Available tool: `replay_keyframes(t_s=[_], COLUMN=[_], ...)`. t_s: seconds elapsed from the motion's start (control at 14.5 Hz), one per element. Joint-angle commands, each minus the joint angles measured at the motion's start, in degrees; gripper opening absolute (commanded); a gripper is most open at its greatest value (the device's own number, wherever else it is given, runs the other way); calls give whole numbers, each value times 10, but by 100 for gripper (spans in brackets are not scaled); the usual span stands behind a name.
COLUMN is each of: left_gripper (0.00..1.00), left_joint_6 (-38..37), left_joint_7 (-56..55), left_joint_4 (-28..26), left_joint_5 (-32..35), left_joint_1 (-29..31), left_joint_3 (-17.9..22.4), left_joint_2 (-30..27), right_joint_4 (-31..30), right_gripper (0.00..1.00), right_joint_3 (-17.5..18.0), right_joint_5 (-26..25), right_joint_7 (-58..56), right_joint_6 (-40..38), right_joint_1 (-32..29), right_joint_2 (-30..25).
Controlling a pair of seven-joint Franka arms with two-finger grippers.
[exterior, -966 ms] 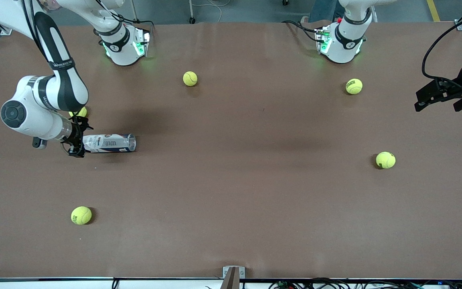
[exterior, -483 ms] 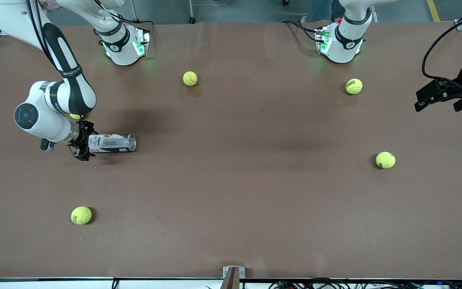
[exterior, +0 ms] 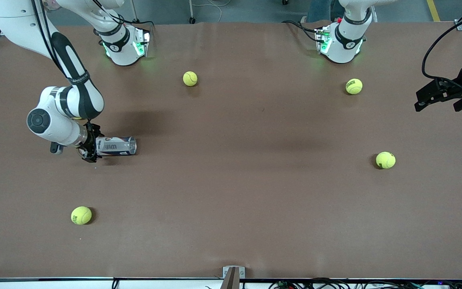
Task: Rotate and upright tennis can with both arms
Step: 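Reach the right gripper to the can's lid end and grasp it, then slide the lying can with the right gripper toward the table middle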
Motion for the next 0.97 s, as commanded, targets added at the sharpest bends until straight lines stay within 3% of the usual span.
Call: replay_keyframes(t_s=[0.0, 0.28, 0.48, 0.62, 0.9], left_gripper=[100, 100, 100, 100, 100], left_joint_6=[-4, -4, -4, -4, -4], left_joint_7=[2, 2, 2, 2, 2], left_joint_4=[7, 7, 7, 7, 7], left_joint_5=[9, 9, 9, 9, 9], left_joint_1=[1, 1, 1, 1, 1], left_joint_3=[-1, -1, -1, -1, -1], left_joint_2=[2, 2, 2, 2, 2], right_joint_4=[-8, -10, -9, -7, 42], right_gripper=[97, 94, 79, 74, 72], right_joint_3=[0, 0, 0, 1, 5], right_joint_5=[4, 4, 4, 4, 4], right_joint_7=[12, 12, 12, 15, 99], right_joint_6=[15, 16, 13, 6, -69], right_joint_1=[10, 13, 16, 25, 90], right_joint_2=[7, 10, 10, 8, 3])
